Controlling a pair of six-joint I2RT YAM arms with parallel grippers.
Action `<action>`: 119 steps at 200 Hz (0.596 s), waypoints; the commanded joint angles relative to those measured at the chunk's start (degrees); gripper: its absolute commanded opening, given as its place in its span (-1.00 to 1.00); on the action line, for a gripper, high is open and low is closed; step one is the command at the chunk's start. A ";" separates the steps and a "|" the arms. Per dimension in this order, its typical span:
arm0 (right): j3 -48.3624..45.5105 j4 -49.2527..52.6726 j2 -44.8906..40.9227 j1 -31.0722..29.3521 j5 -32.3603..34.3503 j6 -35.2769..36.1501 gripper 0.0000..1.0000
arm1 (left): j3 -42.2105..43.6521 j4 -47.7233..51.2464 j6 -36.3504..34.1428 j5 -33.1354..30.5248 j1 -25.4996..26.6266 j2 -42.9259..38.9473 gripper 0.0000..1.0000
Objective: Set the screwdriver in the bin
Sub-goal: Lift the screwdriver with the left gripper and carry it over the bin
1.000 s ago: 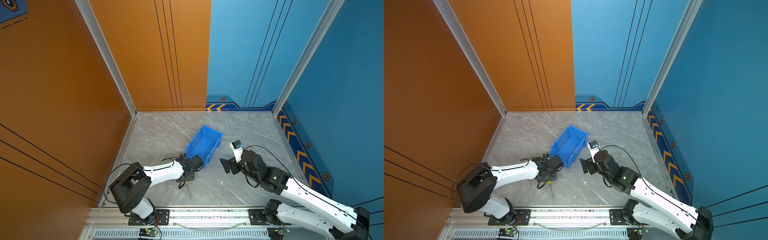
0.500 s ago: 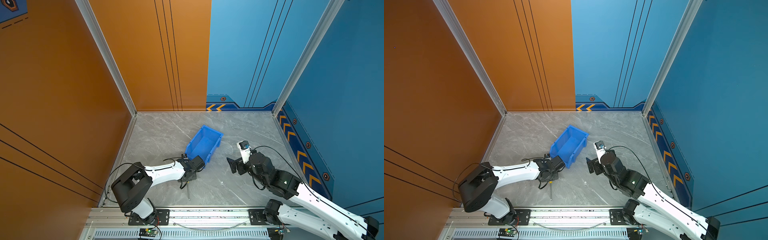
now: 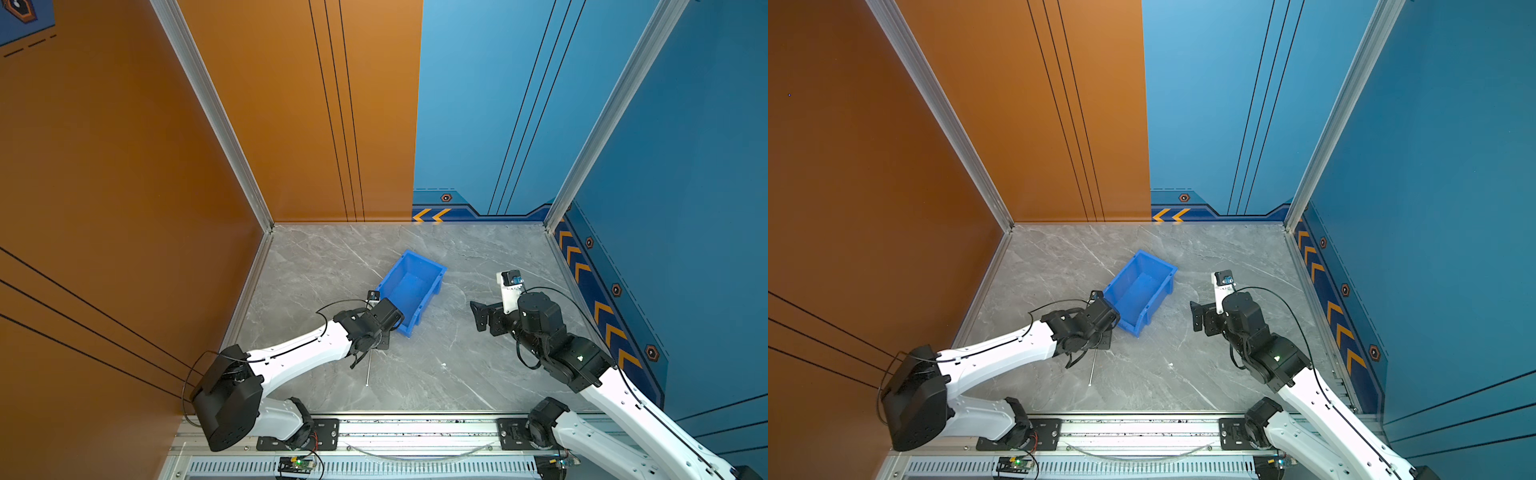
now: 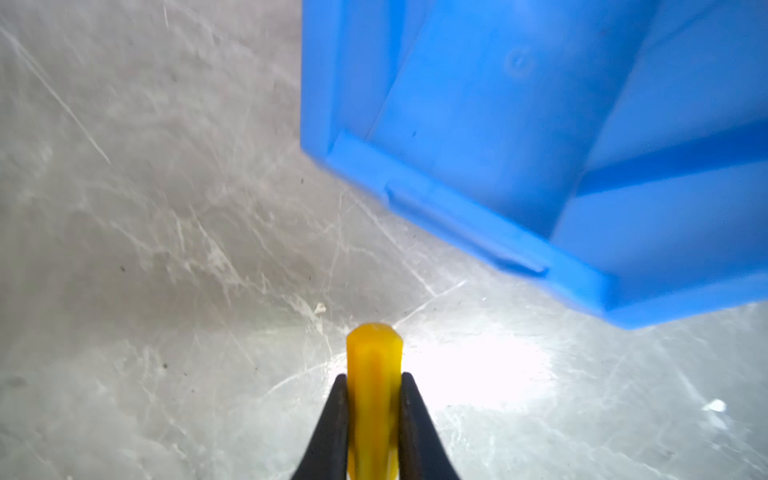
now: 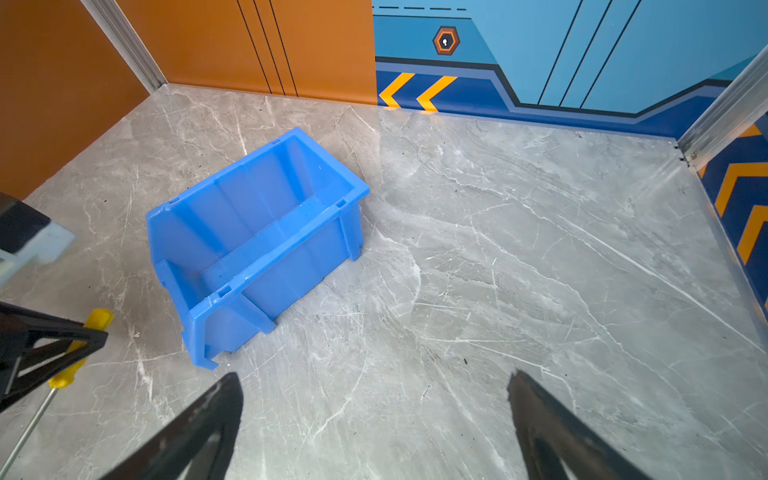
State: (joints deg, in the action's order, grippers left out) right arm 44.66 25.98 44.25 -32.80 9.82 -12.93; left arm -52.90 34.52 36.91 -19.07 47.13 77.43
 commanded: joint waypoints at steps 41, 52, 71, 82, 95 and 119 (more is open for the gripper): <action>4.56 -2.46 7.20 3.00 -5.82 -1.19 1.00 | -20.34 -4.77 -29.91 1.47 -3.25 7.37 -0.84; 5.39 -2.76 8.31 3.33 -5.61 -0.90 0.99 | -23.63 -5.55 -32.74 2.93 -3.92 10.42 -0.84; 7.03 -3.12 9.91 4.12 -5.97 -0.69 1.00 | -29.17 -6.45 -35.36 6.13 -5.36 15.87 -0.93; 8.01 -3.05 10.82 4.57 -6.16 -0.22 1.00 | -31.58 -7.69 -36.40 7.99 -6.27 19.04 -0.93; 8.66 -3.03 11.46 4.90 -6.25 0.30 1.00 | -33.94 -9.50 -37.17 9.74 -7.25 22.32 -0.92; 9.12 -3.12 12.15 5.48 -6.99 0.44 1.00 | -36.66 -13.80 -36.83 13.52 -9.88 27.66 -0.91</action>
State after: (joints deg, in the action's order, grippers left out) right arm 51.96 24.34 55.75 -27.92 4.40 -13.30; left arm -86.35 25.12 2.61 -11.40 39.66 101.36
